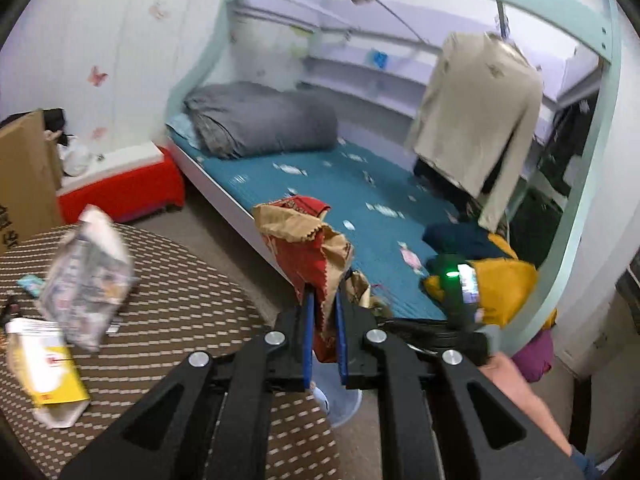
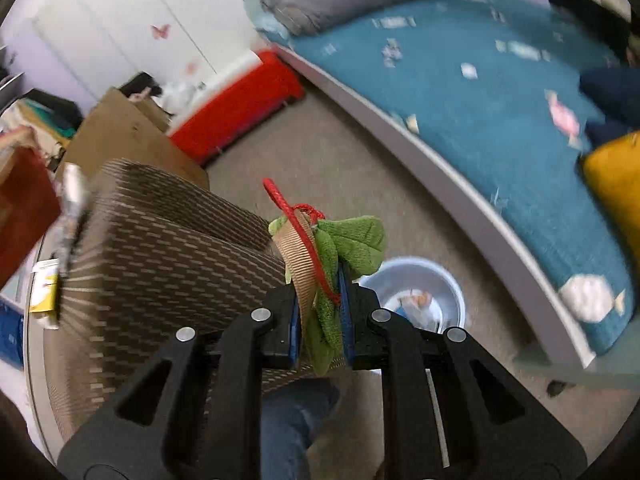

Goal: Collect trash
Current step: 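Carry both items to the bin and open both grippers over it, then move both grippers back over the table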

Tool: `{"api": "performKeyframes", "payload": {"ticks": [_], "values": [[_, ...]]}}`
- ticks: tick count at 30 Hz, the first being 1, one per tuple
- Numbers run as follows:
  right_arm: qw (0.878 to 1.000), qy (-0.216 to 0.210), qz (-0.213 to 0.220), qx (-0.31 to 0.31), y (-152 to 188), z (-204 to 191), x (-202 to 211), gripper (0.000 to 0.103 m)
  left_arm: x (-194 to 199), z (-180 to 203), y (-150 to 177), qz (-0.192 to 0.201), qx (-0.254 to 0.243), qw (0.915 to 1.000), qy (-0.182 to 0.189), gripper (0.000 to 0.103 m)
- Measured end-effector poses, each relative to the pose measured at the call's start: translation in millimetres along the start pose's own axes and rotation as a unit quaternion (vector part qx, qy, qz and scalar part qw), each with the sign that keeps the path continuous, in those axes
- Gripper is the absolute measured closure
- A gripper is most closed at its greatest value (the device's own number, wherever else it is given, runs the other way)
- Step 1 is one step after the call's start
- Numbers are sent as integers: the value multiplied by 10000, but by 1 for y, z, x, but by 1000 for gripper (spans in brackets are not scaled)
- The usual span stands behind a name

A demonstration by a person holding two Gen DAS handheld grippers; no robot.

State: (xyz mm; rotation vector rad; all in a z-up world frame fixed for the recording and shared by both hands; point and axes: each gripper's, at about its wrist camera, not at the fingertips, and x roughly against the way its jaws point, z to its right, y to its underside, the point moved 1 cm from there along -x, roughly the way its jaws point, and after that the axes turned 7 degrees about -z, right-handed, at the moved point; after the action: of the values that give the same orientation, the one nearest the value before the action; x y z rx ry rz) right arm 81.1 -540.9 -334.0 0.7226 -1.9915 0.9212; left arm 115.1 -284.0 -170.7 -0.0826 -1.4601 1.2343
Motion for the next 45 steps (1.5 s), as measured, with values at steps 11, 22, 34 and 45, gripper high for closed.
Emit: {"api": "performKeyframes", "payload": {"ticks": [11, 22, 34, 45], "values": [[9948, -173, 18, -1008, 9, 71, -27, 22, -124, 37, 1, -1228, -247, 9921, 74, 94], [9861, -106, 970, -1343, 9, 91, 47, 6, -210, 58, 4, -2402, -578, 9688, -179, 45], [9853, 153, 1195, -1210, 19, 59, 81, 6, -154, 46, -13, -1658, -217, 9851, -407, 10], [9846, 183, 1637, -580, 25, -16, 141, 6, -50, 33, -29, -647, -112, 9951, -746, 8]]}}
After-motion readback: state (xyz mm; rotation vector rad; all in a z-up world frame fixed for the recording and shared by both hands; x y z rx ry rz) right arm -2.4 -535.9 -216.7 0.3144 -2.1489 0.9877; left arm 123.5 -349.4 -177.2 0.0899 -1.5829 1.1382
